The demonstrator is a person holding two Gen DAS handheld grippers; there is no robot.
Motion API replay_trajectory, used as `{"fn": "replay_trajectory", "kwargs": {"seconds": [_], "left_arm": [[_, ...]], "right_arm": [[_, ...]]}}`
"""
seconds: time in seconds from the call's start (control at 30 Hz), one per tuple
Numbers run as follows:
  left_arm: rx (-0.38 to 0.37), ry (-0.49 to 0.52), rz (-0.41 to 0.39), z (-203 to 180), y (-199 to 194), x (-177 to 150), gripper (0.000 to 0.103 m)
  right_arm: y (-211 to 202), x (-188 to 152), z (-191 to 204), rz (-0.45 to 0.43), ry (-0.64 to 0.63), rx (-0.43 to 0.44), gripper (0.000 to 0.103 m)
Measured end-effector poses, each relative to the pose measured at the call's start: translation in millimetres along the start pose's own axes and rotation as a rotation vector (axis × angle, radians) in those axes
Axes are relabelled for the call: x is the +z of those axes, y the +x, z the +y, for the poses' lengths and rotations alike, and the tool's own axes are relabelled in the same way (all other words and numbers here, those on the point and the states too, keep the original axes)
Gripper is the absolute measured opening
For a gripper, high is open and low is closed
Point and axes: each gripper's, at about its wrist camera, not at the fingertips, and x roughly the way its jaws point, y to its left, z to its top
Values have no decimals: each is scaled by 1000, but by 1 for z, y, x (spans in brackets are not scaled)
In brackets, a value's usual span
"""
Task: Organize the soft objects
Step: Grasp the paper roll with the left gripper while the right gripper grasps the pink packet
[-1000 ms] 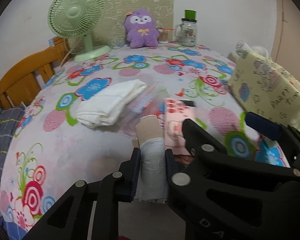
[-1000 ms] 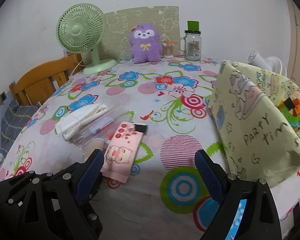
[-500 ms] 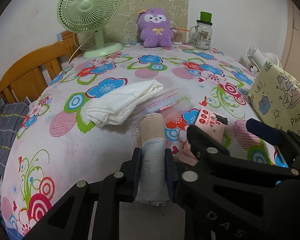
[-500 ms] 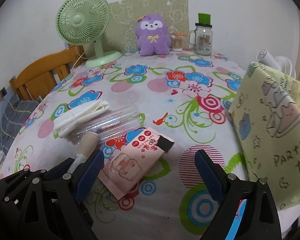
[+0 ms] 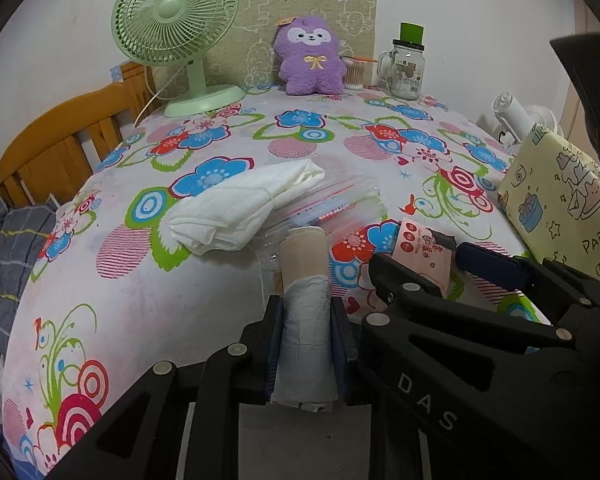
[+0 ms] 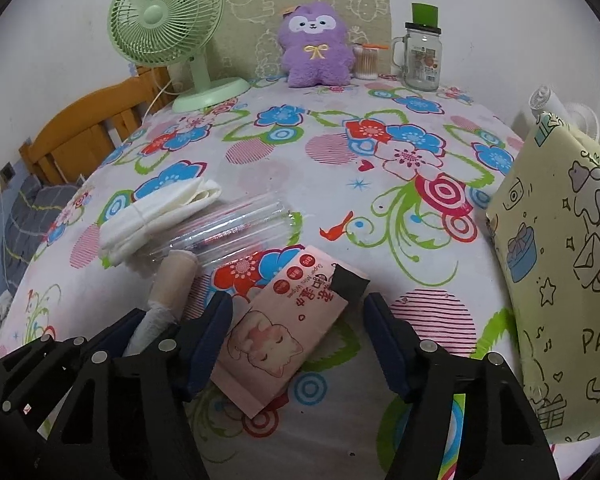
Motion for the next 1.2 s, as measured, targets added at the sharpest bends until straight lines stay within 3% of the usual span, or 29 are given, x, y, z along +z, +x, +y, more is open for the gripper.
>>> {"fn": "replay_trajectory", "kwargs": {"seconds": [0.13,0.17,0.3,0.57,1.2], "left_arm": [[15,9,1,-4,-1,0,22],[15,12,2,-4,-1,0,22],[11,19,6,-9,-3,-2,21],[-21,2,24,-18,-7,-2,20],[-8,19,-64,-39,-49,14,19]], "right_arm": [[-2,0,-1,9,-5,15,56],[-3,0,-1,12,-8,17,49],[-5,-2,-5,20,-17,3,43],[-17,-7,-14,6,-17,-2,41],[-64,6,-25,-78,-22,14,41]]}}
